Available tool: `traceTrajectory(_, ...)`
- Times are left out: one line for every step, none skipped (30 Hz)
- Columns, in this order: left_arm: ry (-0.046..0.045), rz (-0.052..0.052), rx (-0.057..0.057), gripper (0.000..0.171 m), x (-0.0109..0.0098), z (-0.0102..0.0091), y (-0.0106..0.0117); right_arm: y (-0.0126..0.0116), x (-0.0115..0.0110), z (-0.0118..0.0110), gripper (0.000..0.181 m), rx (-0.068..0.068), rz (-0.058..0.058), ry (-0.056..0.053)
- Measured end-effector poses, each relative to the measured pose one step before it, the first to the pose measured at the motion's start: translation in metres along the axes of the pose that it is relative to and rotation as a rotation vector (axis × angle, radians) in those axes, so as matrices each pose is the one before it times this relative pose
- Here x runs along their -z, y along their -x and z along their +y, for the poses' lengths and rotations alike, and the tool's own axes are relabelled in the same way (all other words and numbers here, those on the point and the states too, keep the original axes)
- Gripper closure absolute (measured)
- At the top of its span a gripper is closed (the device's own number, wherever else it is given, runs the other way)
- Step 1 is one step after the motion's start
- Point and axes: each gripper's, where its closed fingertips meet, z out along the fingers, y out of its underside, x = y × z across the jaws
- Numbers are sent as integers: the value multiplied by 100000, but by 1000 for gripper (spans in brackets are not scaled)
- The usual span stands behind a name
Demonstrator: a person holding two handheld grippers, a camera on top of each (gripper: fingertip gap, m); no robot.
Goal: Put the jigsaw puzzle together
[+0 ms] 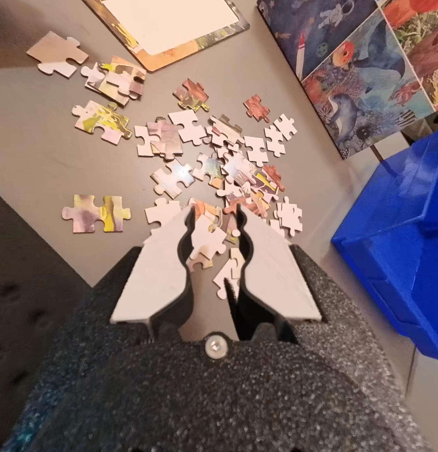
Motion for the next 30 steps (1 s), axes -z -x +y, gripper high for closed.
traceTrajectory(145,96,408,171,-19,50,54,-661,408,520,147,-3429,7,533)
traceTrajectory(165,156,450,171,-12,44,43,-1005,460,1037,145,-5047,-173,2406)
traceTrajectory(76,45,349,171,-13,30,27,-906,392,1385,143,-6439,-2052,3373)
traceTrajectory(-35,19,144,171,2,2,18,-1004,247,1445,144,-6492,-1412,3610)
traceTrajectory(-120,147,-51,171,-1,-40,-45,-1124,30,1156,144,-5863,766,2540)
traceTrajectory(-144,194,-147,171,-16,-42,-57,-557,-144,695,142,-3974,-632,961)
traceTrajectory(33,203,-189,171,-28,1,-69,19,-202,306,142,-1869,-2032,-641)
traceTrajectory(275,239,-224,171,-58,49,-77,301,-211,116,142,-678,-2227,-574)
traceTrajectory(341,71,-256,171,-56,59,-31,333,-219,206,141,238,-1671,1030)
traceTrajectory(253,-133,-266,171,-24,62,1,312,-211,428,140,494,-1527,2711)
traceTrajectory(108,-192,-144,171,-10,39,34,383,-97,321,140,-516,-2644,1726)
traceTrajectory(-54,-168,106,171,16,12,57,478,-45,214,141,-1853,-4163,689)
traceTrajectory(-185,-57,317,171,15,-20,59,466,-23,205,142,-1706,-4120,603)
traceTrajectory(-161,18,447,171,13,-16,69,464,-17,243,142,-630,-3662,725)
traceTrajectory(-11,-12,420,171,-2,8,52,-78,-74,280,142,634,750,1333)
traceTrajectory(21,9,203,171,-10,13,33,-200,-66,147,142,1864,2295,871)
traceTrajectory(-2,48,-2,171,-15,2,2,171,-1,-58,146,1189,-649,-404)
traceTrajectory(53,71,-165,171,-14,2,-40,34,-32,36,147,-212,-825,-111)
traceTrajectory(84,-5,-288,171,-30,16,-34,-5,-5,18,148,-1594,-1237,-504)
traceTrajectory(66,-96,-318,171,-4,9,-16,-230,29,15,153,-1532,167,-660)
traceTrajectory(-12,-62,-228,171,-10,-1,-17,-137,59,55,156,-924,-190,-559)
traceTrajectory(-28,-45,-62,171,6,2,11,-38,52,29,157,-1124,-797,-774)
traceTrajectory(-13,-105,74,171,5,5,30,-60,67,15,158,-1468,-814,-885)
traceTrajectory(-91,-117,149,171,11,-7,48,-113,102,-67,160,-1756,-672,-1455)
traceTrajectory(-189,-66,213,171,24,-31,39,114,206,-341,181,-1643,-2101,-3090)
traceTrajectory(-256,29,218,171,26,-49,17,409,391,-839,181,-1915,-3975,-6228)
traceTrajectory(-201,52,150,171,11,-32,6,473,476,-925,181,-3094,-4869,-6199)
traceTrajectory(2,10,-5,171,1,0,-11,92,388,-550,181,-2784,-2169,-3427)
traceTrajectory(181,-73,-199,171,-27,31,-1,-186,256,-2,181,-625,708,357)
traceTrajectory(202,-134,-293,171,-15,39,-5,-7,107,412,181,1445,1255,3083)
